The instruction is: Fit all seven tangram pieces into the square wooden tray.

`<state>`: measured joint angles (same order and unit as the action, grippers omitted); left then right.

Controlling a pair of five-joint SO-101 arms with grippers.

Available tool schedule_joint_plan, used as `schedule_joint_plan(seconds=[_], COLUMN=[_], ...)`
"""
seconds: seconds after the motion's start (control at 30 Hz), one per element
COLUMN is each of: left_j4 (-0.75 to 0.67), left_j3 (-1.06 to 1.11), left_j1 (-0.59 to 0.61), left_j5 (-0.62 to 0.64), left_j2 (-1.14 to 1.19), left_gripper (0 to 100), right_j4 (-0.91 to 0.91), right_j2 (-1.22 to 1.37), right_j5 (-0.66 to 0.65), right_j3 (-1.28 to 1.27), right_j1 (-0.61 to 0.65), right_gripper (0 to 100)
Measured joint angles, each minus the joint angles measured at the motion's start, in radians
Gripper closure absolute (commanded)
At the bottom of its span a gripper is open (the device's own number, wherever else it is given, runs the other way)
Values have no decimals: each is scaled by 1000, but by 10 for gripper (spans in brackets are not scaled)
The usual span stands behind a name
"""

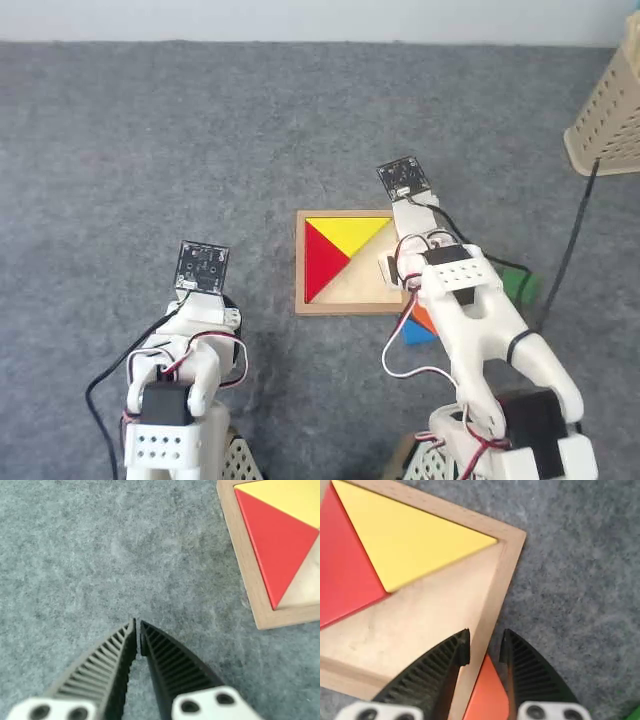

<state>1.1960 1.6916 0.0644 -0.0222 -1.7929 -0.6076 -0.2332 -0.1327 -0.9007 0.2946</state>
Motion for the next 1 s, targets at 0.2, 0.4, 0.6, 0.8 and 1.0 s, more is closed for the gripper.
schedule_joint_plan(seconds=[0.2, 0.4, 0.6, 0.8, 1.0], left_j4=[0, 0, 0, 0, 0], left_j3=[0, 0, 0, 0, 0], left_j1=[0, 0, 0, 0, 0], left_j5=[0, 0, 0, 0, 0], left_j2=[0, 0, 0, 0, 0], left_gripper=[989, 989, 989, 989, 989], right_j4=[0, 0, 8, 8, 8], right_j2=[0, 0, 0, 0, 0], right_j5=[0, 0, 0, 0, 0], right_j3=[0, -14, -14, -14, -14], right_j1=[3, 5, 5, 5, -40], right_gripper=[887, 887, 887, 884, 883])
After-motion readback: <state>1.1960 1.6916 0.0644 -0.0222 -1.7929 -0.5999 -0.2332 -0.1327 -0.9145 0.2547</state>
